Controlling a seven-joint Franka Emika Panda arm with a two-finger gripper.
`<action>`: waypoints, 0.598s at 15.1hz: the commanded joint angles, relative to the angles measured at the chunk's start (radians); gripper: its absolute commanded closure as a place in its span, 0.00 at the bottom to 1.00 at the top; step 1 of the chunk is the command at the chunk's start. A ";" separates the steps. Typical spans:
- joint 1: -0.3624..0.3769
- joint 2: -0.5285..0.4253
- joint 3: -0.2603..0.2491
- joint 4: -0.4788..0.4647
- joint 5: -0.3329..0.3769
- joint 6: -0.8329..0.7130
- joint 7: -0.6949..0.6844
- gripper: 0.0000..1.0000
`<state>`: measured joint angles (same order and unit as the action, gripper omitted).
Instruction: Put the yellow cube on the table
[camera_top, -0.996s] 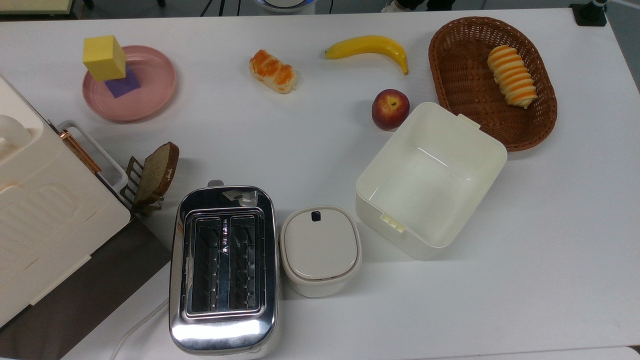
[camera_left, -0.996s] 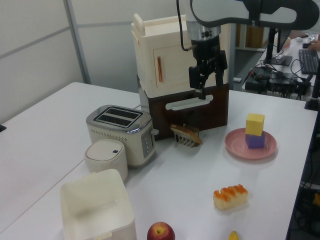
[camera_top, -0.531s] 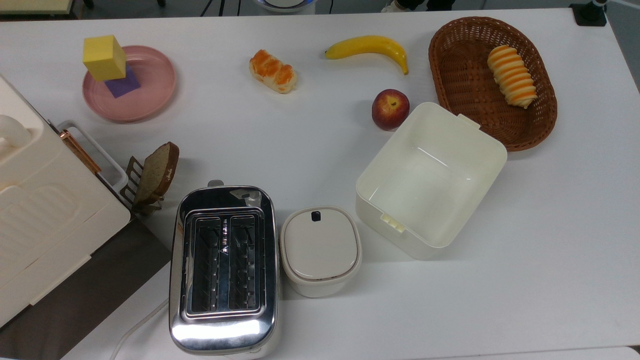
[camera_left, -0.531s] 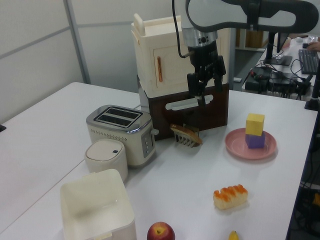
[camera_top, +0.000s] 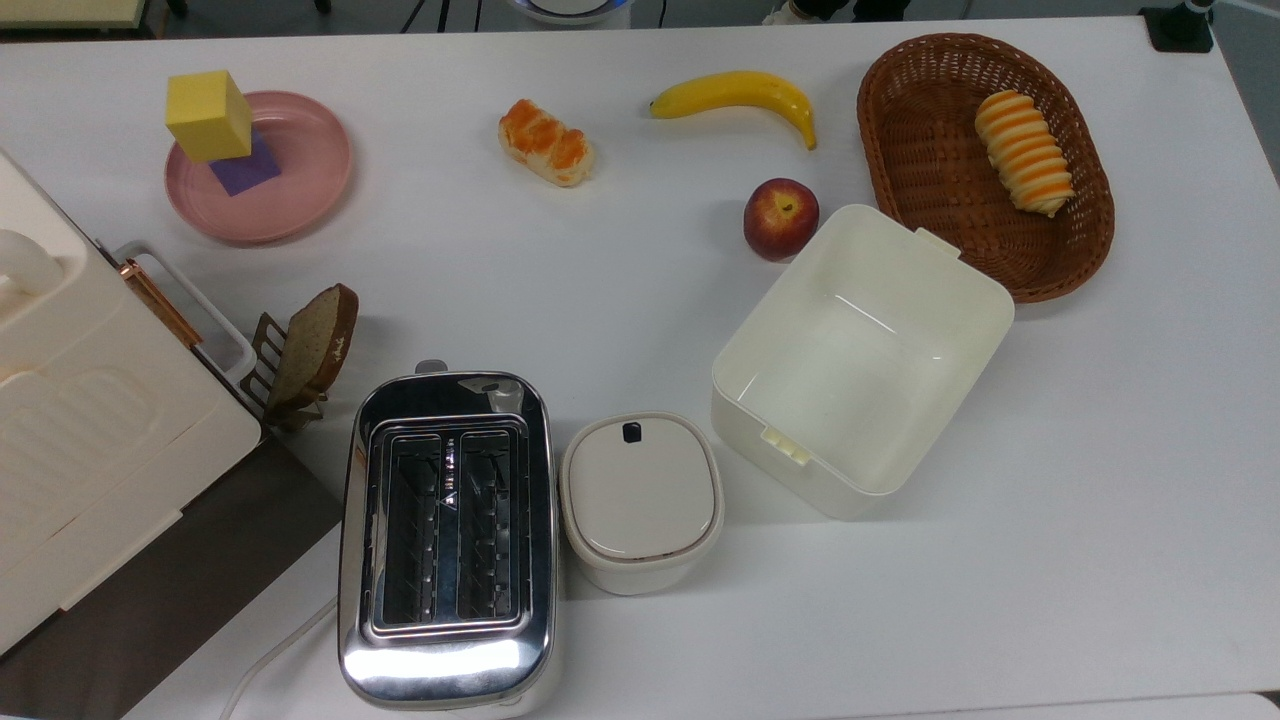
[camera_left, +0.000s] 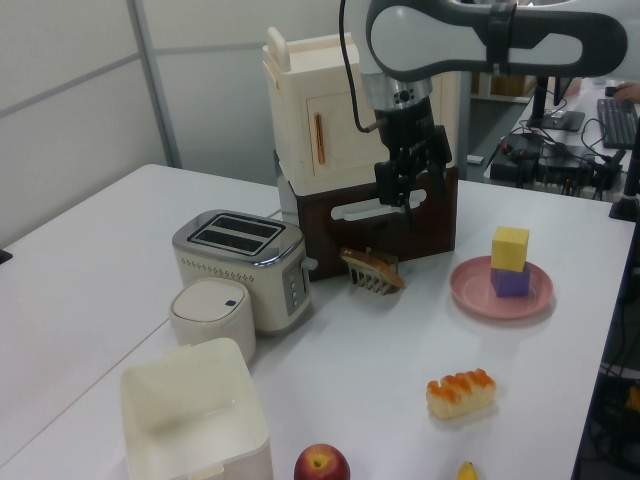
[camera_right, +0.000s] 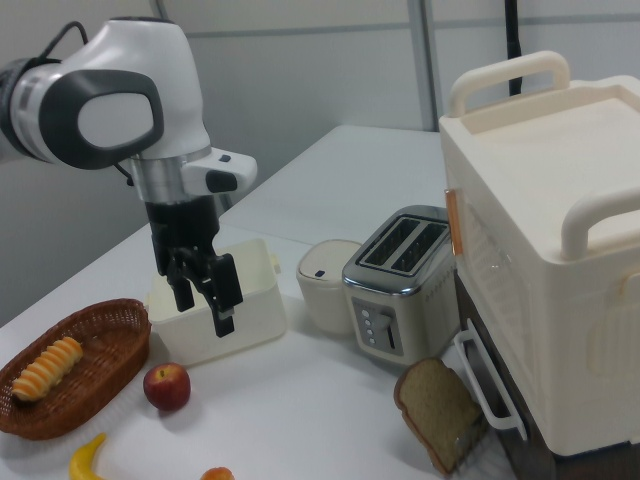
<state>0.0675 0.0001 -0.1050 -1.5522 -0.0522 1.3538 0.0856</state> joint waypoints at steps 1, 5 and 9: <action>0.002 0.024 -0.013 -0.022 -0.006 0.045 -0.018 0.00; -0.012 0.043 -0.013 -0.023 -0.003 0.060 -0.056 0.00; -0.014 0.043 -0.013 -0.025 -0.003 0.062 -0.056 0.00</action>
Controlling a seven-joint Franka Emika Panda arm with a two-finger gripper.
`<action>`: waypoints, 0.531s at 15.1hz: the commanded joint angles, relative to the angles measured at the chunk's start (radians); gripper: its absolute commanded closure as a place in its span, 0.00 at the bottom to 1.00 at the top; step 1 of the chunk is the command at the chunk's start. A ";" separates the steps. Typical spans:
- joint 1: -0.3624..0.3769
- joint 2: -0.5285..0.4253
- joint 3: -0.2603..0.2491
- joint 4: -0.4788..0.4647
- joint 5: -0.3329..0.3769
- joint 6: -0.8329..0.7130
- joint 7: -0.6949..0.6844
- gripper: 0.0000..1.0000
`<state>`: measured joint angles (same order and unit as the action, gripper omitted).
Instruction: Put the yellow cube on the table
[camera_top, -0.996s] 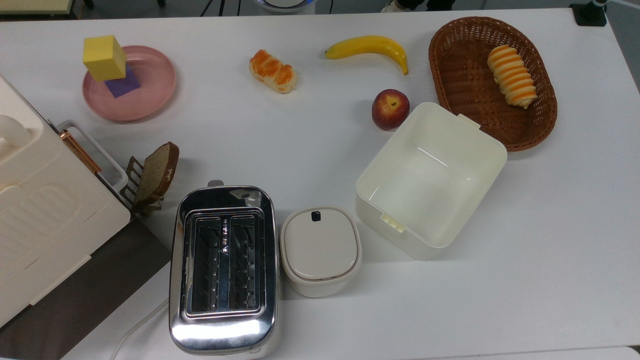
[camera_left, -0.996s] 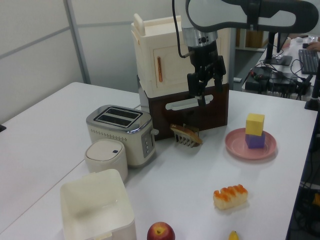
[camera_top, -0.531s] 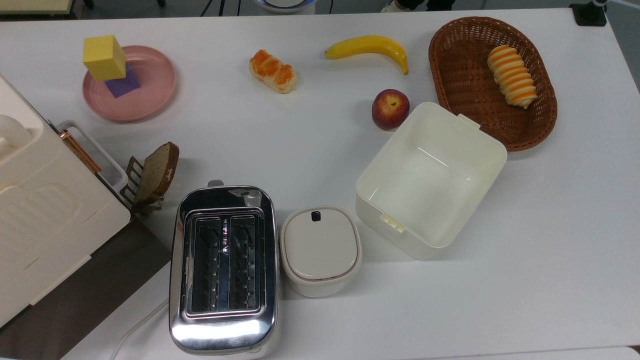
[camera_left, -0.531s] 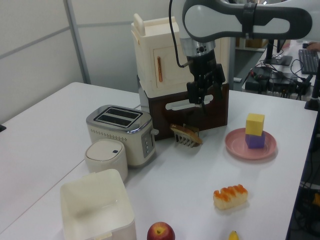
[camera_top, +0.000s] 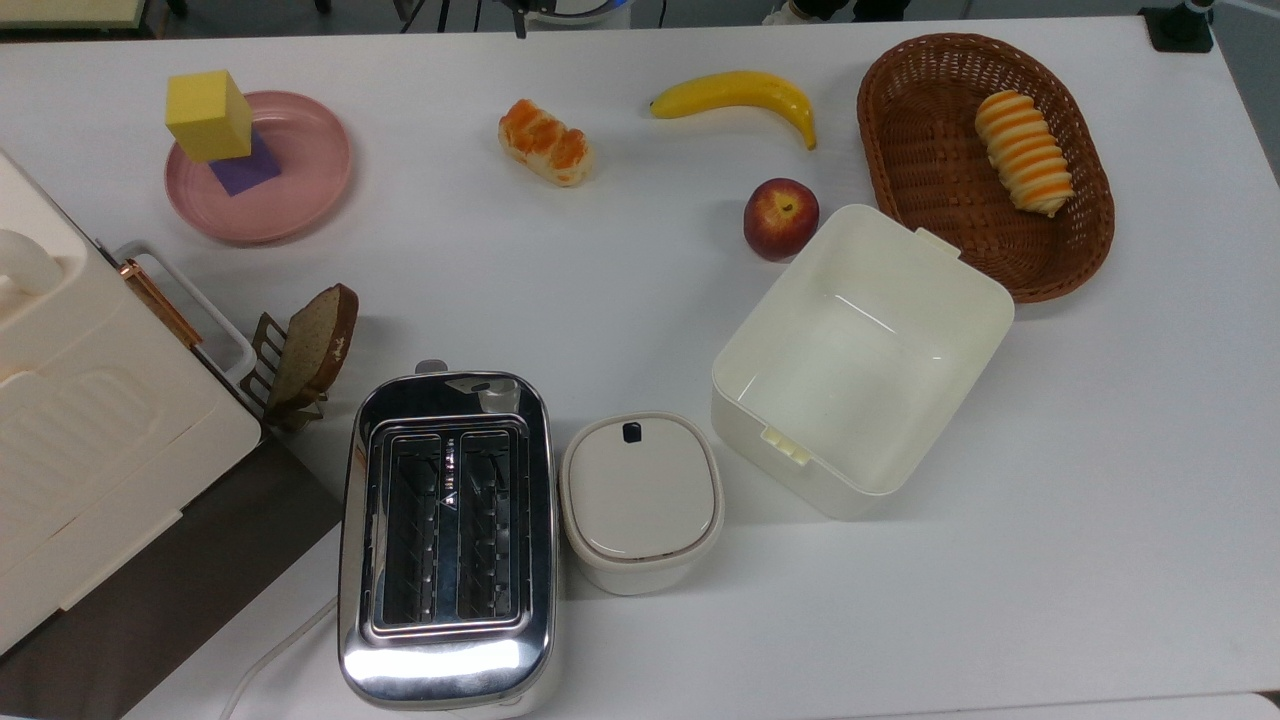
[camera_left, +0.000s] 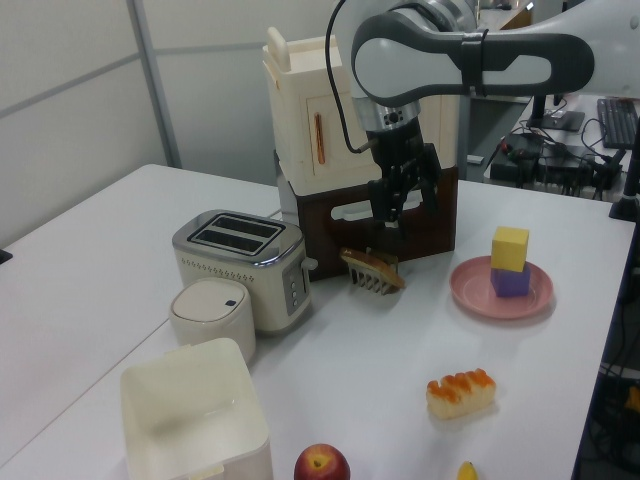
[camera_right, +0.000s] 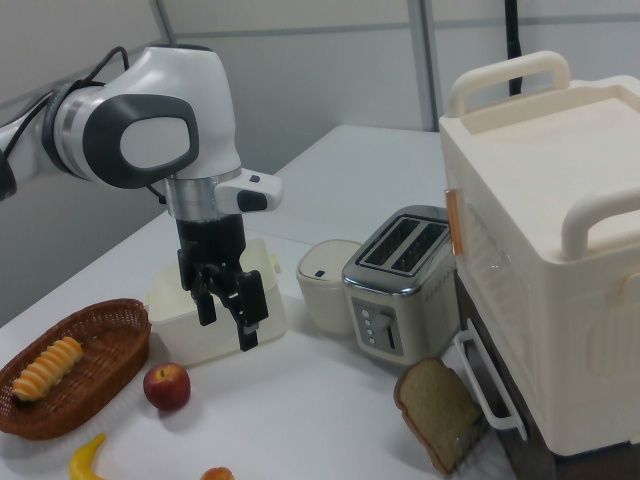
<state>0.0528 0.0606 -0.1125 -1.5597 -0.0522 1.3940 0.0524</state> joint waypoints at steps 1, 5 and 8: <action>-0.001 -0.018 -0.007 -0.016 -0.003 0.022 -0.025 0.00; -0.002 -0.016 -0.007 -0.014 -0.003 0.040 -0.023 0.00; -0.048 -0.021 -0.007 -0.006 -0.005 0.039 -0.031 0.00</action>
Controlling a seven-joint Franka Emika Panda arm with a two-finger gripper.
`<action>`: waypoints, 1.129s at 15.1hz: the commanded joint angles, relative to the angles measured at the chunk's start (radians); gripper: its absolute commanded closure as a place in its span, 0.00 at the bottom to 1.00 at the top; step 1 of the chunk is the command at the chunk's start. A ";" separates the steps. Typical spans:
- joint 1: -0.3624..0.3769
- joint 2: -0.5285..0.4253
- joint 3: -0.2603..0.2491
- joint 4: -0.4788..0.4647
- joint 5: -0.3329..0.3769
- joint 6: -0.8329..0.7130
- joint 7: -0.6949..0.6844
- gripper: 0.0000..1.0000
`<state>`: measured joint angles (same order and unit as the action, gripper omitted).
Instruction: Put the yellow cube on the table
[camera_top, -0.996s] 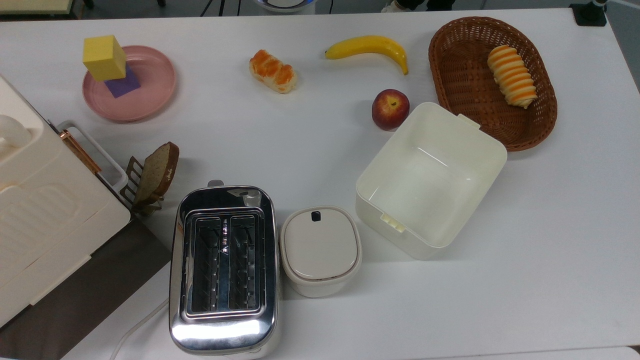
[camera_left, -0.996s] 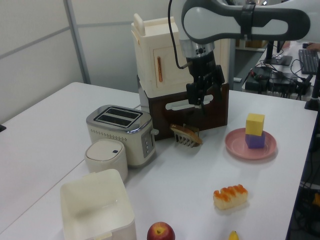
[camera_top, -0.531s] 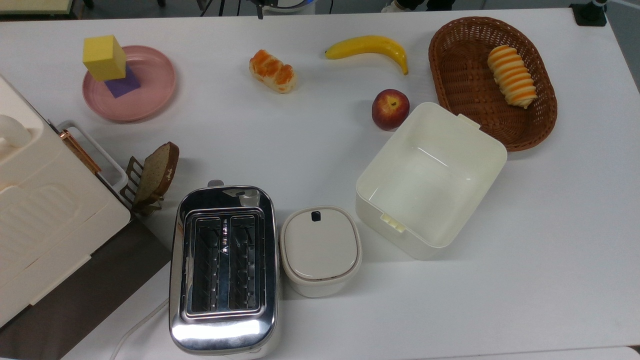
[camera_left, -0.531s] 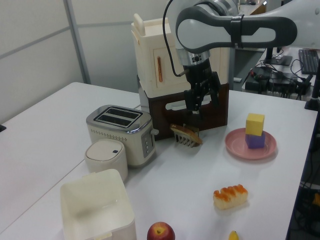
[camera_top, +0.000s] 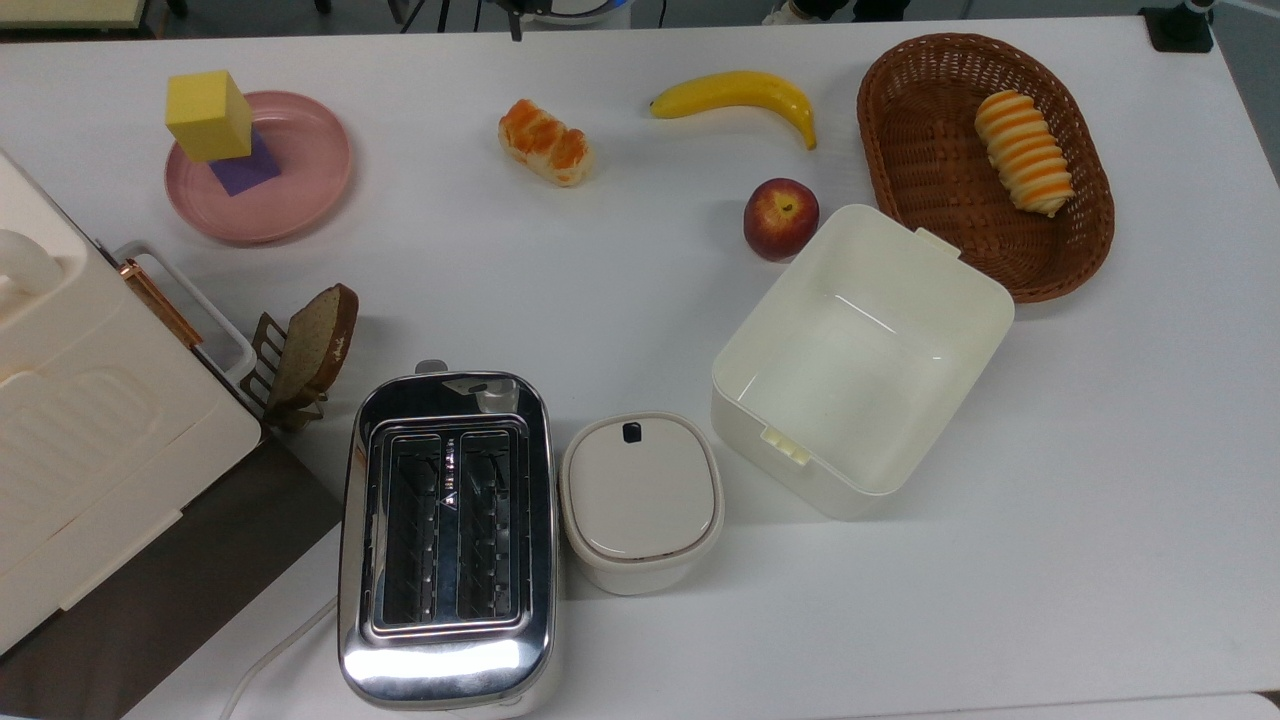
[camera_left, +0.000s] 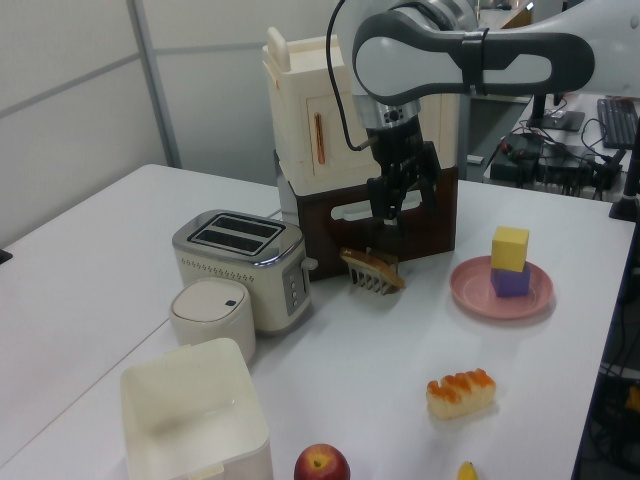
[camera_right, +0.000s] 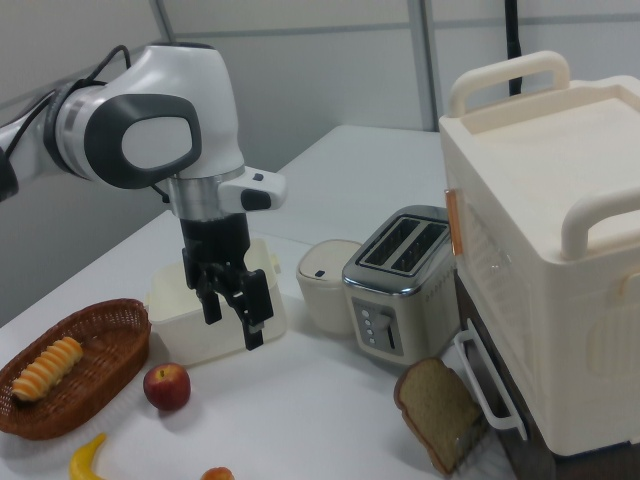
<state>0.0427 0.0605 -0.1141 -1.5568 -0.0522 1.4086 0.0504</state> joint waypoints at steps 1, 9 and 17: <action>-0.049 -0.019 -0.007 -0.011 -0.015 0.026 -0.050 0.00; -0.262 -0.031 -0.016 -0.008 -0.017 0.090 -0.274 0.00; -0.340 -0.018 -0.065 -0.016 -0.015 0.150 -0.444 0.00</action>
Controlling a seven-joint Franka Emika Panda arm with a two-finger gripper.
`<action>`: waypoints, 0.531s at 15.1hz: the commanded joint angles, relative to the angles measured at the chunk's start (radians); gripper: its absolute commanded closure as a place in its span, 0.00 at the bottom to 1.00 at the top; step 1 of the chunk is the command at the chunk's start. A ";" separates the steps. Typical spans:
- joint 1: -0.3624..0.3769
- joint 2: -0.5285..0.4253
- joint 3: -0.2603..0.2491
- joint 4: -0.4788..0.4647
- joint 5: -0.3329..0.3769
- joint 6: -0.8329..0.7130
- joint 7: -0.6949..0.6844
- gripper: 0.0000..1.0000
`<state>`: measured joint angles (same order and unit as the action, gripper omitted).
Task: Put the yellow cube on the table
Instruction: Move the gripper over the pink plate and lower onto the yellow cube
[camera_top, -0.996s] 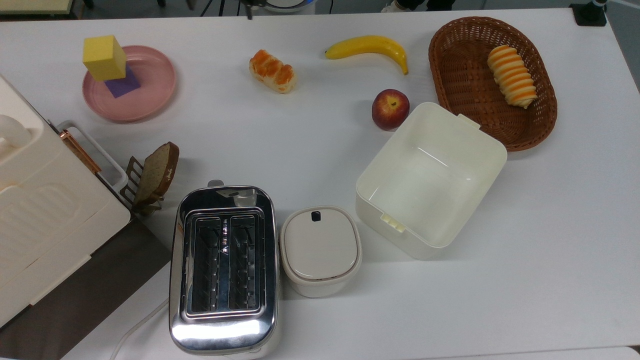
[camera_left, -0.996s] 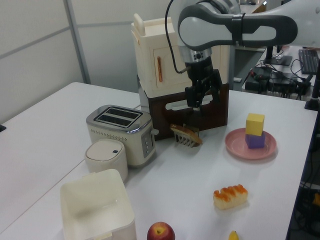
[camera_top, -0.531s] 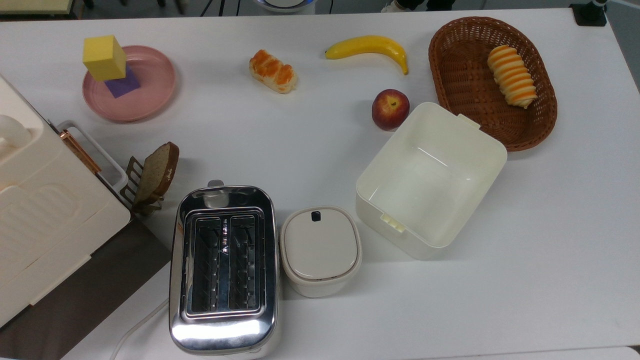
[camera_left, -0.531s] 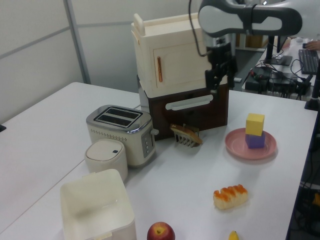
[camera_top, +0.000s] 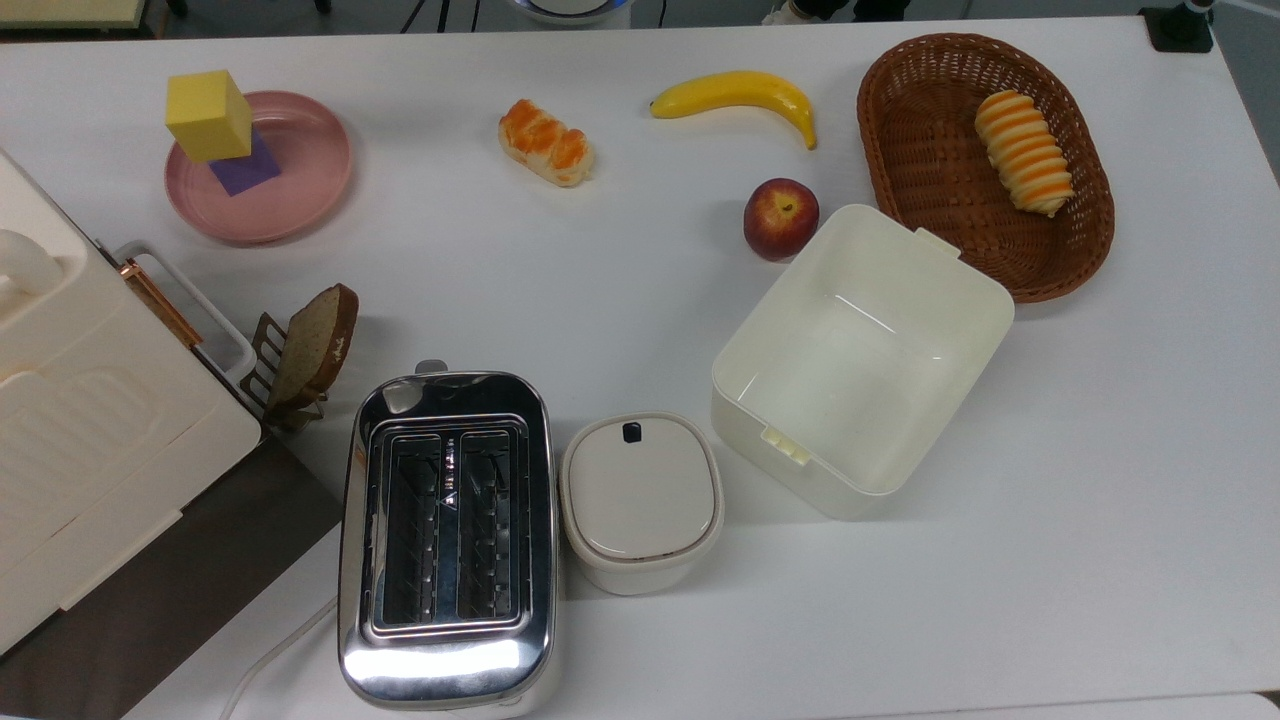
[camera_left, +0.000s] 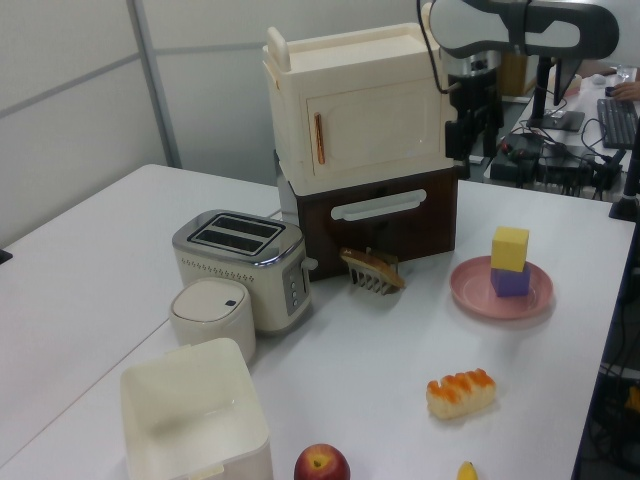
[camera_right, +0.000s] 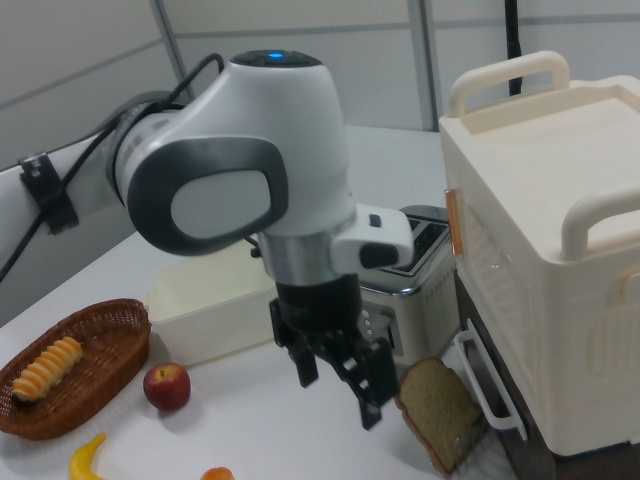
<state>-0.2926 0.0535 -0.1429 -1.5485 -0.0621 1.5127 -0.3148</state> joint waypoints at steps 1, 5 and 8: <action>-0.005 -0.008 -0.053 -0.024 -0.007 0.050 -0.098 0.00; -0.022 -0.006 -0.070 -0.090 -0.008 0.116 -0.153 0.00; -0.025 -0.008 -0.092 -0.192 -0.008 0.196 -0.171 0.00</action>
<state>-0.3154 0.0674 -0.2136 -1.6214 -0.0621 1.6122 -0.4526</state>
